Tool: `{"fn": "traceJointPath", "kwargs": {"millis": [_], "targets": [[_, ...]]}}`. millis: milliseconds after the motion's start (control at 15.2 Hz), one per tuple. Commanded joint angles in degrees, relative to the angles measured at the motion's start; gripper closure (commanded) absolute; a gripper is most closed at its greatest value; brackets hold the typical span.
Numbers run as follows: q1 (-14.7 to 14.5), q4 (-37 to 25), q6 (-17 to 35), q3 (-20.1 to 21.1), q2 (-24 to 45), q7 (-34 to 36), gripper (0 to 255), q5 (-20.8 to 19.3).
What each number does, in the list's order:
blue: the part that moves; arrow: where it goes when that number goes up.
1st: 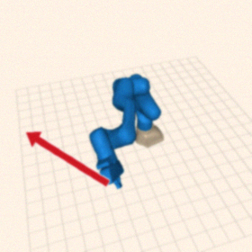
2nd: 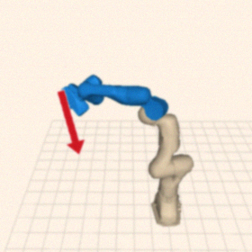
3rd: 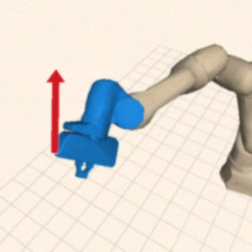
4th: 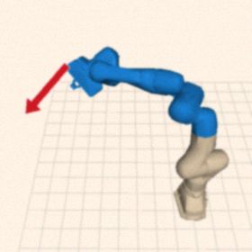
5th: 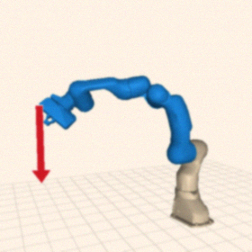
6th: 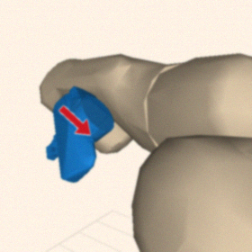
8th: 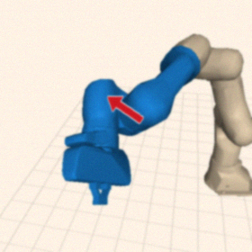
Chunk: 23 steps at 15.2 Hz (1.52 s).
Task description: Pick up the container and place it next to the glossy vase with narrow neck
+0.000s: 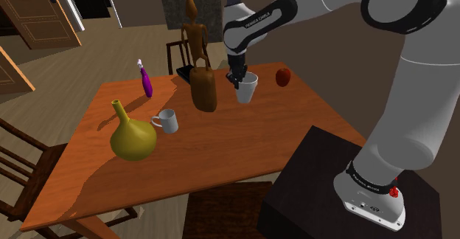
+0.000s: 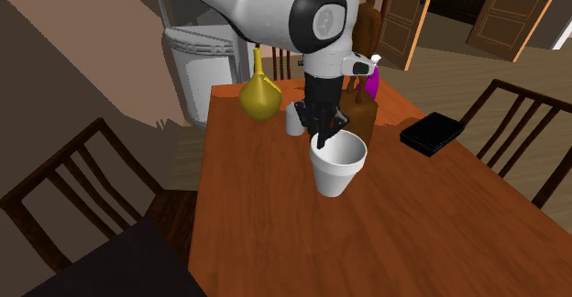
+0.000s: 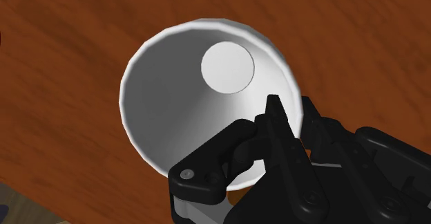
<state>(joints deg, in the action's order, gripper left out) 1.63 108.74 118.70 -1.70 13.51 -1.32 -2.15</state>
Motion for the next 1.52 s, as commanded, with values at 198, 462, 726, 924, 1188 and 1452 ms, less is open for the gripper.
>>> {"fn": "traceJointPath", "kwargs": {"millis": [198, 462, 726, 924, 1188, 1452], "targets": [[0.02, -2.02, -3.45, -0.02, -1.44, -0.18, 255, 0.01], [0.01, -3.85, -6.27, -0.02, -2.43, -0.27, 255, 0.03], [-0.01, -5.89, -9.12, -0.01, -3.25, -0.36, 255, 0.04], [-0.01, -7.56, -11.29, -0.01, -3.75, -0.42, 255, 0.05], [-0.03, -10.01, -14.23, -0.01, -4.24, -0.52, 255, 0.07], [-0.03, -12.69, -17.22, -0.01, -4.54, -0.62, 255, 0.09]]}}
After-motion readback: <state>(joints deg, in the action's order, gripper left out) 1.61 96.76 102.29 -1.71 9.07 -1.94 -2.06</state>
